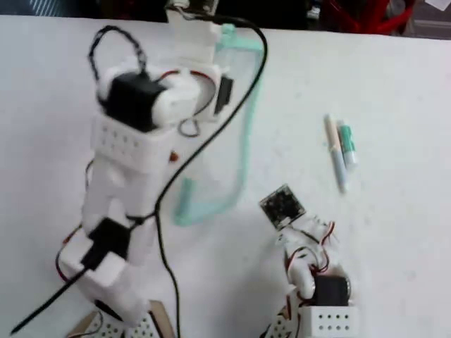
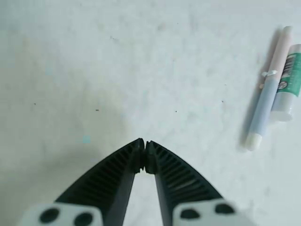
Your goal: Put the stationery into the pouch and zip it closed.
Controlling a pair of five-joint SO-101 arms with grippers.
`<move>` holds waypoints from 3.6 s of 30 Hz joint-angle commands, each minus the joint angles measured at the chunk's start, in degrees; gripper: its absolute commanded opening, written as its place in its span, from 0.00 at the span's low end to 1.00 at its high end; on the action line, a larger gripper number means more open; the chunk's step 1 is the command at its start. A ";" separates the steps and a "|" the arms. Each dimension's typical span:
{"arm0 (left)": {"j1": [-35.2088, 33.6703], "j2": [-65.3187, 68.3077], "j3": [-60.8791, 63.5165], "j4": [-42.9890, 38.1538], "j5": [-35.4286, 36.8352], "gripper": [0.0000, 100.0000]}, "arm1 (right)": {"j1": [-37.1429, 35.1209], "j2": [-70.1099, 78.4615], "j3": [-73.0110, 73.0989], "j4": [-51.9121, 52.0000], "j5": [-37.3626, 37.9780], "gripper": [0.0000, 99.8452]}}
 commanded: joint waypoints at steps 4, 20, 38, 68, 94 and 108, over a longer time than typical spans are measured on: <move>1.45 -6.46 -0.62 -1.32 -9.67 0.02 | 0.40 -0.31 0.44 0.13 0.44 0.02; 6.64 -28.97 -0.18 -4.13 -9.85 0.02 | 0.40 -0.40 0.44 -0.84 0.35 0.02; 8.04 -71.60 50.55 -11.96 -13.10 0.02 | 0.40 -0.40 0.44 -0.66 0.35 0.02; -3.47 -95.43 141.01 -95.65 -2.90 0.02 | 0.40 -0.40 0.44 -0.66 0.35 0.02; -3.03 -95.69 155.52 -99.43 -5.63 0.02 | 0.75 -0.40 -2.55 -4.35 0.44 0.02; -2.95 -95.78 148.84 -83.52 1.32 0.15 | 0.57 0.75 -45.19 -5.67 -0.18 0.12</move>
